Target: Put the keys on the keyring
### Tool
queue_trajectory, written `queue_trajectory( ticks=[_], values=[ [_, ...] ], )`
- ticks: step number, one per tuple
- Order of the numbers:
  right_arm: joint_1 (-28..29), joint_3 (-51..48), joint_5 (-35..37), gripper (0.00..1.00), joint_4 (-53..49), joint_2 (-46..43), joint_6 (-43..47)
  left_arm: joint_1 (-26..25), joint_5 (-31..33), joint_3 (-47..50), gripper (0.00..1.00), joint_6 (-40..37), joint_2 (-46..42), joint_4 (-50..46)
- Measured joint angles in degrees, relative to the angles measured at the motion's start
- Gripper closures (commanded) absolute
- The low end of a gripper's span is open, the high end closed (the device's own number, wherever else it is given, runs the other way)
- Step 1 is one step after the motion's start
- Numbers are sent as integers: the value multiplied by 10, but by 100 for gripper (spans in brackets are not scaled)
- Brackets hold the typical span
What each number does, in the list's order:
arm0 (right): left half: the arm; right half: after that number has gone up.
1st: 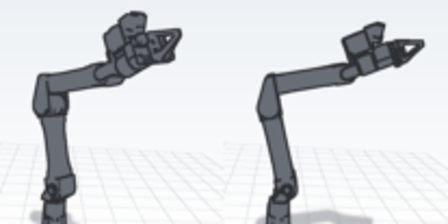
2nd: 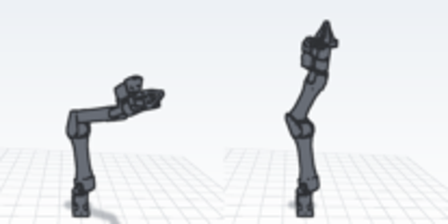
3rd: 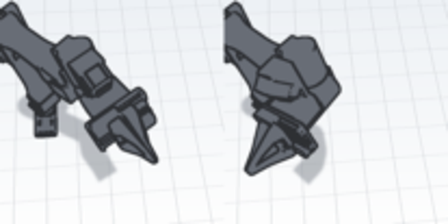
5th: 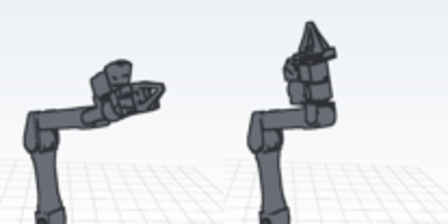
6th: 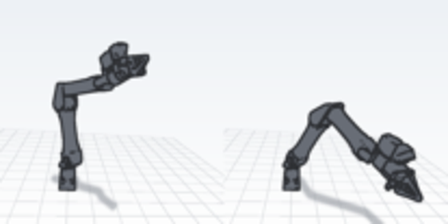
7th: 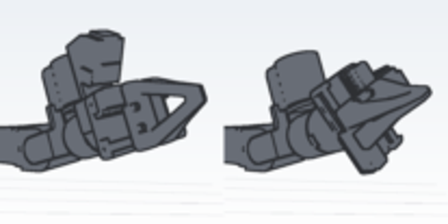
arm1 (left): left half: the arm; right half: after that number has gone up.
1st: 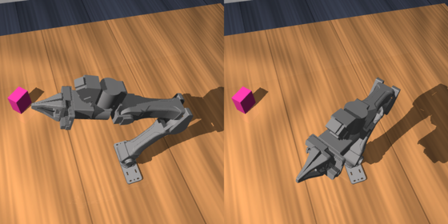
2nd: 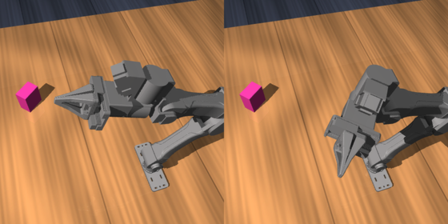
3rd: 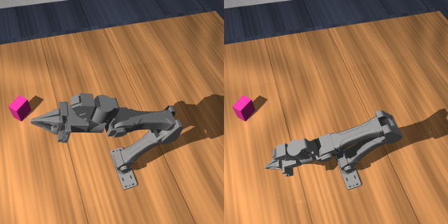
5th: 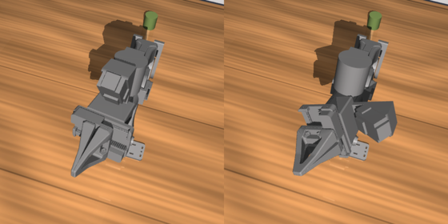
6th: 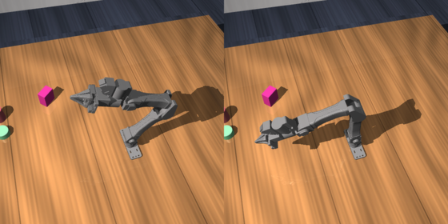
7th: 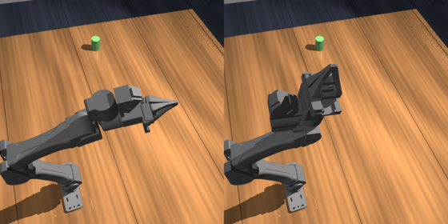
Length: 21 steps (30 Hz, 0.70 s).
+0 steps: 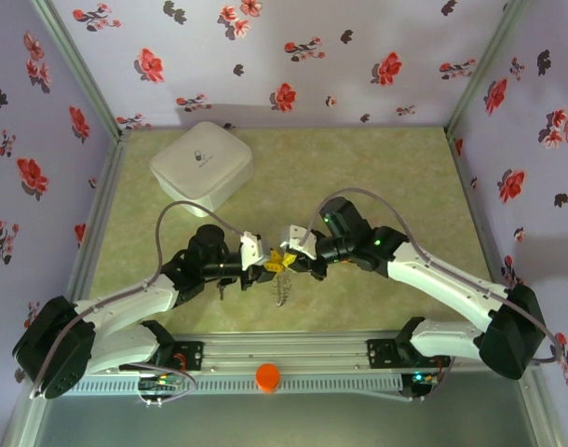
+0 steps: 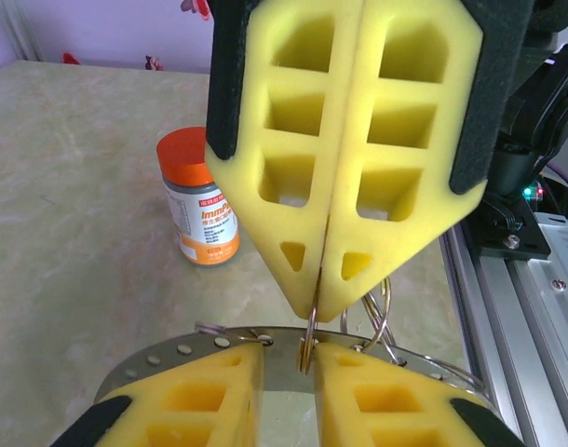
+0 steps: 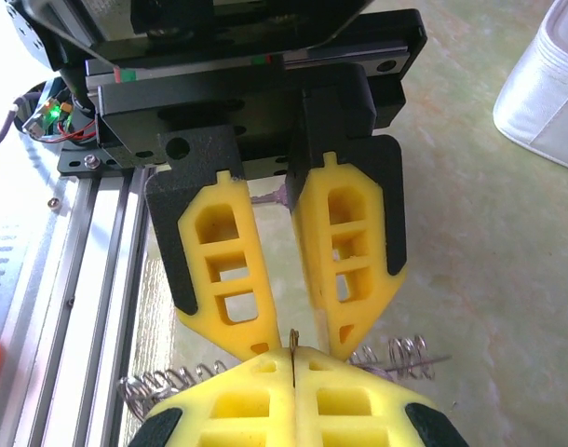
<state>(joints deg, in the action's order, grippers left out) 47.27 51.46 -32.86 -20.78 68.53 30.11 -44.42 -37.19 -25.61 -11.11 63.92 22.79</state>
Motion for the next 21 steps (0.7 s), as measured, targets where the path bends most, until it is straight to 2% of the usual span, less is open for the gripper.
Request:
queue_trajectory(
  ticks=[5, 9, 11, 12, 13, 15, 18, 21],
  values=[
    [4, -1, 8, 100, 0, 1, 6, -1, -4, 0, 85, 0, 0, 1],
    [8, -1, 14, 100, 0, 5, 10, -2, -6, 0, 99, 0, 0, 1],
    [8, -2, 16, 100, 0, 6, 13, -2, -8, 0, 100, 0, 0, -2],
    [8, -2, 16, 97, 0, 6, 14, -2, -8, 0, 100, 0, 0, -2],
    [9, -2, 18, 81, 1, 6, 14, -2, -8, 0, 100, 0, 0, -3],
    [10, -10, 26, 68, 14, 4, 12, -2, -6, 0, 100, -1, 0, -6],
    [9, -40, 44, 59, 43, -21, 2, -3, -1, 0, 100, -7, 0, -11],
    [3, -77, 74, 58, 61, -69, -9, -5, 7, 0, 100, -21, -1, -11]
  ],
)
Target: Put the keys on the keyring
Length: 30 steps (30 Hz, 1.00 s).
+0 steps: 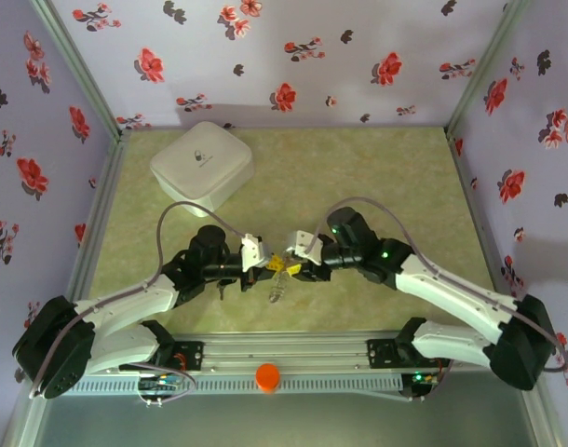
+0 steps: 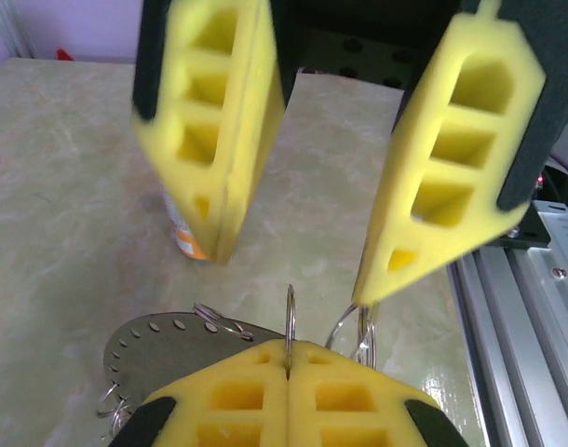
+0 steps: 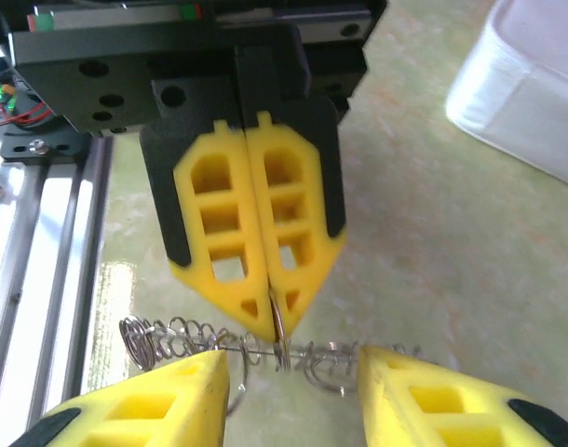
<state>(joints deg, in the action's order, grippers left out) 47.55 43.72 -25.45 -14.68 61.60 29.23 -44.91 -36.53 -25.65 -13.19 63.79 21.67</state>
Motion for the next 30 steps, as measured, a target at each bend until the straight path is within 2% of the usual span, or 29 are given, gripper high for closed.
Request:
queue_trajectory(
  ticks=[3, 10, 15, 19, 26, 30],
  values=[
    [-1, -19, 35, 58, 7, -27, -9, -3, 3, 0, 100, -17, -3, 1],
    [15, -38, 78, 62, 21, -28, -9, -9, 7, 0, 100, -40, -4, 2],
    [32, -39, 84, 63, 34, -19, -7, -15, 16, 0, 100, -49, -7, 2],
    [43, -41, 77, 68, 34, -18, -8, -18, 31, 0, 100, -54, -11, 4],
    [57, -43, 70, 67, 26, -18, -8, -21, 56, 2, 100, -56, -16, 7],
    [58, -54, 74, 72, 29, -34, -9, -23, 63, 7, 100, -64, -21, 7]
  ],
)
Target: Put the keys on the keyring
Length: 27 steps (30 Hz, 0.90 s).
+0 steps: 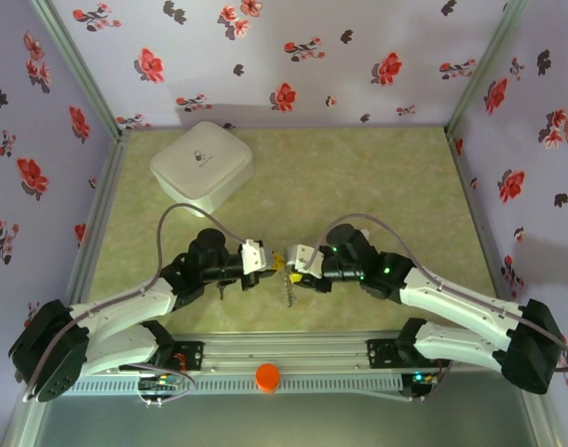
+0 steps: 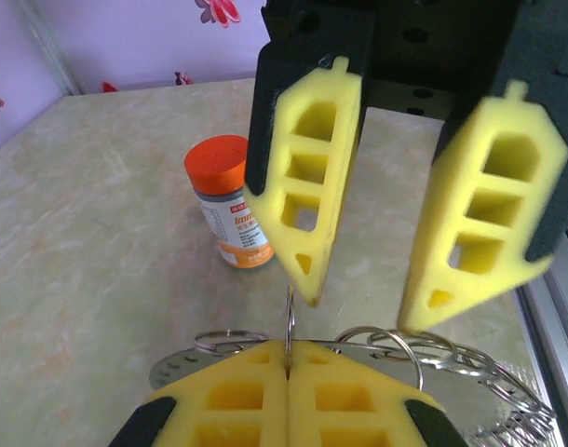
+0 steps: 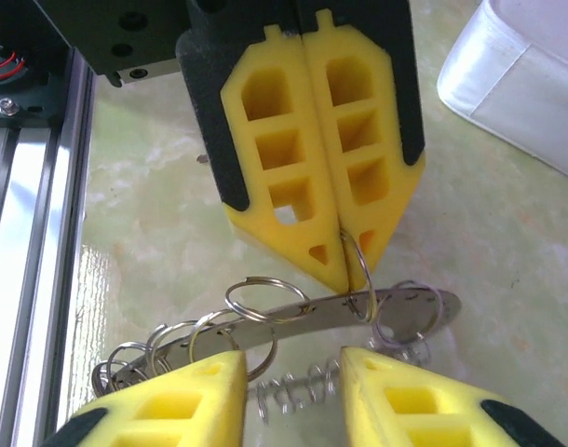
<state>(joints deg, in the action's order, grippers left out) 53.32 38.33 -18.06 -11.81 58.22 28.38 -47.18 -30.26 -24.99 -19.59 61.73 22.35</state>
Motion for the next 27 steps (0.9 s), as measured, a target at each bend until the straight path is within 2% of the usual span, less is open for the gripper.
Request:
queue_trajectory(
  ticks=[4, 10, 20, 27],
  values=[
    [0, -21, 16, 73, 9, -35, 0, -6, 5, 8, 100, -20, -8, 0],
    [0, -25, 33, 77, 22, -42, 2, -22, 19, 21, 100, -69, -13, 6],
    [2, -26, 20, 75, 47, -18, 13, -33, 49, 34, 100, -120, -22, 28],
    [6, -26, 16, 80, 61, 0, 28, -34, 49, 34, 100, -123, -23, 30]
  ],
)
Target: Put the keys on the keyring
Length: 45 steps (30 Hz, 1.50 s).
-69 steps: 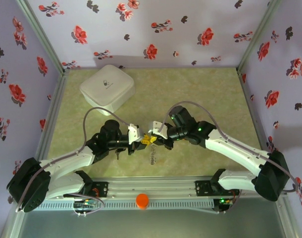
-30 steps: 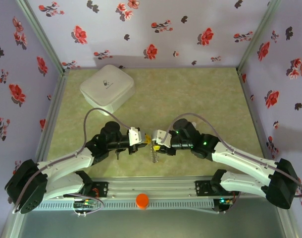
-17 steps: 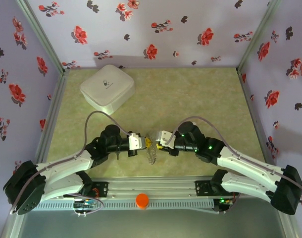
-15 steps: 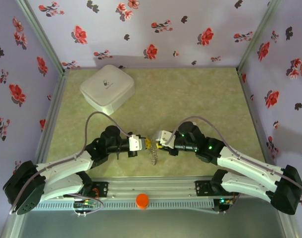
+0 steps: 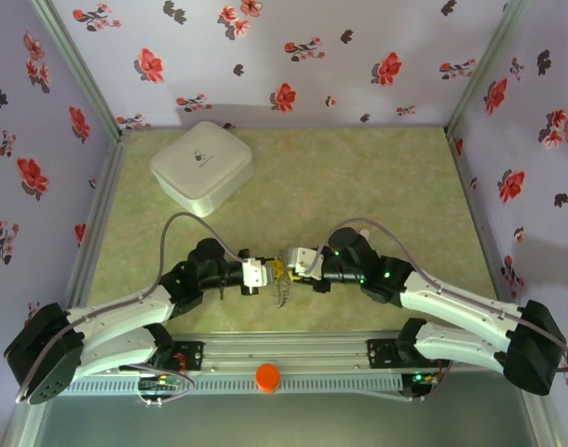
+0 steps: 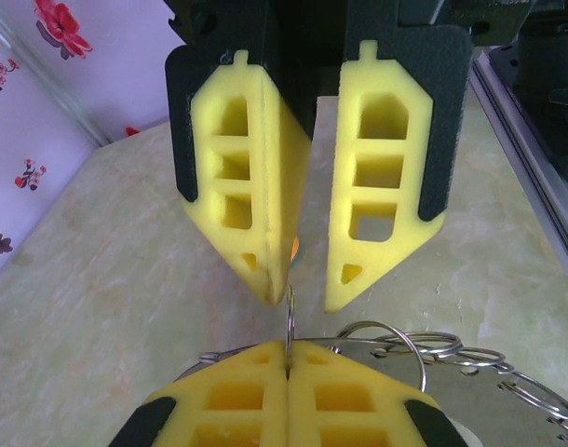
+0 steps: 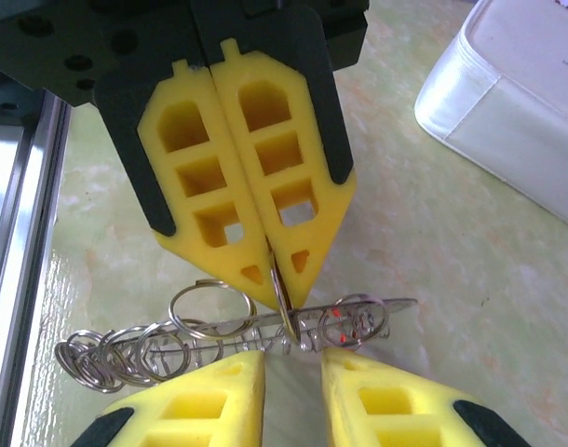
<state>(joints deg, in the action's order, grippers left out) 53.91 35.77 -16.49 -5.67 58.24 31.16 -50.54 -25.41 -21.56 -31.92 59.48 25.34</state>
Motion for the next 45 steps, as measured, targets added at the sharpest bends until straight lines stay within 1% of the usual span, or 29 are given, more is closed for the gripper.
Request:
queue_trajectory(
  ticks=[6, 12, 16, 19, 22, 27, 33, 36, 41, 45],
  values=[
    [3, 0, -1, 83, 23, 4, 3, -2, 0, 0, 100, 0, 0, 0],
    [5, -3, -4, 100, 31, 7, 4, -2, 2, 0, 100, 0, 0, 2],
    [5, -3, -4, 100, 31, 7, 4, -2, 2, 0, 100, 1, 0, 2],
    [5, -3, -4, 100, 30, 7, 9, -2, 4, 0, 91, 2, 0, 2],
    [5, 1, -5, 100, 19, 7, 17, -2, 6, 0, 85, 2, 0, 2],
    [5, 13, -4, 100, -13, 13, 29, -3, 9, 0, 86, 2, 0, 0],
    [5, 18, -5, 100, -26, 21, 35, -6, 10, 0, 82, 2, 0, -5],
    [6, 24, -9, 100, -32, 28, 37, -6, 10, 0, 82, 2, 0, -5],
    [9, 33, -13, 100, -33, 40, 45, -7, 10, 0, 83, 2, 0, -7],
    [9, 35, -14, 100, -35, 42, 45, -9, 10, 0, 87, 2, 0, -9]
  ],
)
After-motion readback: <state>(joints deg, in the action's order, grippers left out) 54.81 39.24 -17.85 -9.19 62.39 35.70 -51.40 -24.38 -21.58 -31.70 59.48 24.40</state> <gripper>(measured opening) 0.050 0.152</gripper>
